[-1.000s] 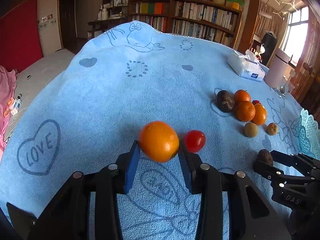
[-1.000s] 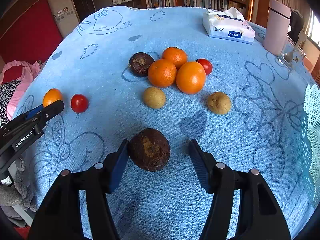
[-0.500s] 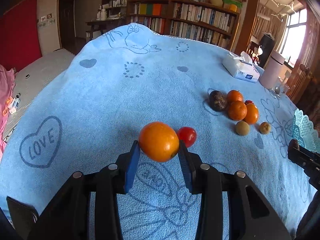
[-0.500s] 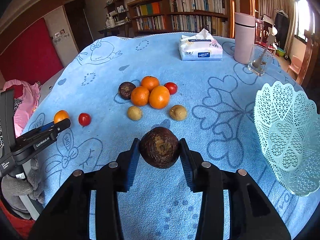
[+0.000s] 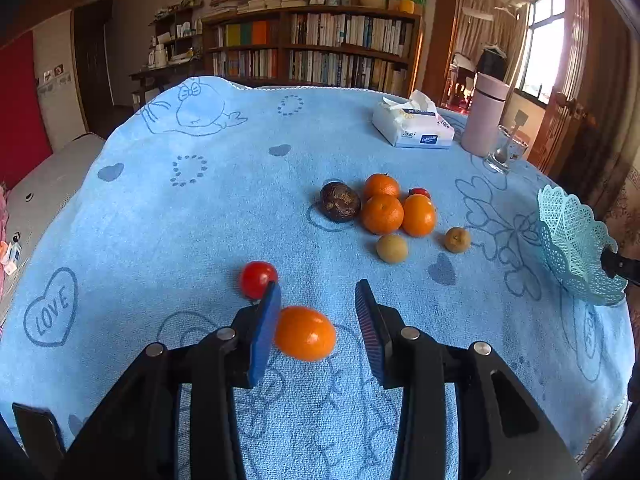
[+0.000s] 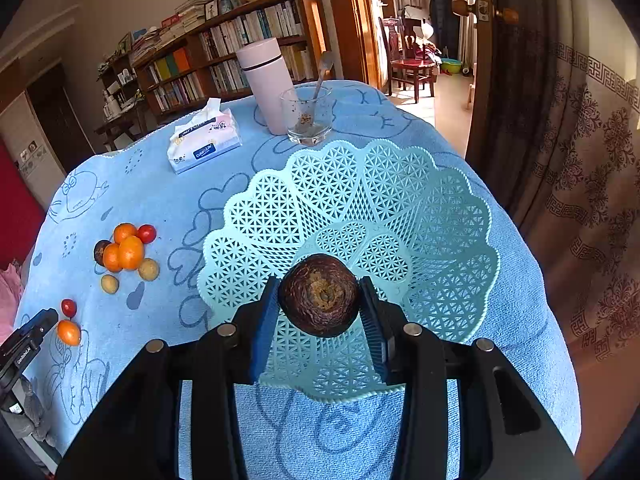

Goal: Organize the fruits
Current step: 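Lower the dark brown fruit into the lattice basket and open the right tool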

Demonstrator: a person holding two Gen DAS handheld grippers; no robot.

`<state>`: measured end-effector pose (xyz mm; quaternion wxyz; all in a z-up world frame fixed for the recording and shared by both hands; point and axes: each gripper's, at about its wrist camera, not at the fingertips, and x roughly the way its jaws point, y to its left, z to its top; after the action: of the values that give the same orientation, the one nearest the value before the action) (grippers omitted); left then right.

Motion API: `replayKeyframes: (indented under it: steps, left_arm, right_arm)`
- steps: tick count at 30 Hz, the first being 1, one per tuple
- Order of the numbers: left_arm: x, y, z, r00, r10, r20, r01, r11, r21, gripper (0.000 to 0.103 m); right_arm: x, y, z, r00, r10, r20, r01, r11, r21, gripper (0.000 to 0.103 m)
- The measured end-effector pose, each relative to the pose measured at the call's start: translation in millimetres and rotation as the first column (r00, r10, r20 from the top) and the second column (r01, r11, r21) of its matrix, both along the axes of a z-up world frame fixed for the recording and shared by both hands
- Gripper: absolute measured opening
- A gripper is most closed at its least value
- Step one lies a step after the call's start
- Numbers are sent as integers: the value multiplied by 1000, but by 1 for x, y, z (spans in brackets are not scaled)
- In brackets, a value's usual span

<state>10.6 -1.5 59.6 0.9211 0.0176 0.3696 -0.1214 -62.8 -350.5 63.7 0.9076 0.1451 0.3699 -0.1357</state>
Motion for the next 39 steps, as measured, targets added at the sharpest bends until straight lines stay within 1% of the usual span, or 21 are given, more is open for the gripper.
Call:
replayKeyframes:
  steps: [1, 2, 3, 4, 6, 7, 9, 10, 13, 16, 20, 23, 24, 25, 26, 27, 29, 32, 36, 39]
  left_arm:
    - [0, -2, 0, 1000, -2, 1, 2, 1000, 5, 39]
    - [0, -3, 0, 1000, -1, 0, 1, 1000, 11, 39]
    - [1, -4, -1, 1000, 0, -6, 0, 1000, 17, 39]
    - [1, -4, -2, 1000, 3, -15, -3, 1000, 22, 40]
    - [3, -1, -6, 999, 9, -33, -8, 1000, 20, 42]
    - [3, 1, -8, 999, 11, -42, -11, 1000, 21, 47]
    - [1, 5, -13, 998, 23, -52, -21, 999, 29, 52]
    - [1, 7, -15, 998, 30, -56, -28, 999, 33, 52]
    - [3, 17, -24, 995, 62, -72, -59, 997, 41, 53]
    - [3, 26, -33, 991, 80, -105, -77, 996, 39, 53]
    - [-2, 32, -39, 990, 74, -123, -73, 997, 15, 56]
    - [-5, 29, -44, 990, 63, -128, -61, 998, 21, 56]
    - [-5, 26, -45, 990, 58, -129, -55, 998, 28, 54]
    - [-6, 24, -46, 991, 53, -123, -49, 998, 37, 47]
    - [-8, 21, -45, 992, 43, -117, -39, 998, 39, 43]
    - [-8, 18, -44, 992, 43, -115, -38, 998, 44, 41]
    - [-8, 12, -41, 993, 36, -113, -32, 999, 44, 41]
    - [-8, -6, -34, 995, 1, -99, 5, 999, 54, 41]
    - [-10, -46, -19, 992, -91, -89, 96, 994, 51, 41]
    - [-13, -84, -9, 982, -172, -78, 176, 983, 51, 41]
  right_arm:
    - [-3, -5, -1, 1000, -16, 5, 16, 1000, -4, 45]
    - [-7, -9, -1, 999, -32, 15, 32, 999, -5, 60]
    - [-11, -12, 0, 998, -50, 34, 51, 999, -9, 73]
    - [-15, -14, 1, 996, -69, 55, 70, 997, -21, 74]
    - [-19, -15, 2, 993, -85, 76, 89, 995, -53, 74]
    - [-21, -16, 3, 993, -86, 87, 91, 994, -58, 74]
    - [-21, -15, 3, 991, -88, 100, 93, 994, -54, 74]
    - [-21, -15, 3, 991, -89, 104, 94, 994, -53, 74]
    - [-22, -13, 4, 990, -85, 113, 92, 994, -60, 74]
    - [-24, -13, 5, 989, -86, 120, 93, 994, -55, 74]
    - [-27, -13, 7, 988, -93, 126, 100, 994, -48, 74]
    - [-27, -12, 7, 988, -89, 124, 95, 995, -42, 74]
    - [-27, -12, 7, 989, -87, 123, 92, 995, -40, 74]
    - [-27, -11, 7, 989, -86, 124, 92, 995, -39, 74]
    - [-27, -11, 8, 988, -86, 125, 91, 995, -40, 74]
    - [-27, -11, 8, 988, -85, 128, 91, 995, -42, 74]
    - [-28, -12, 11, 987, -86, 138, 92, 995, -39, 74]
    - [-32, -17, 17, 983, -95, 159, 101, 995, -25, 74]
    - [-35, -26, 23, 975, -122, 183, 126, 992, -14, 74]
    - [-36, -34, 27, 970, -145, 195, 150, 989, -6, 74]
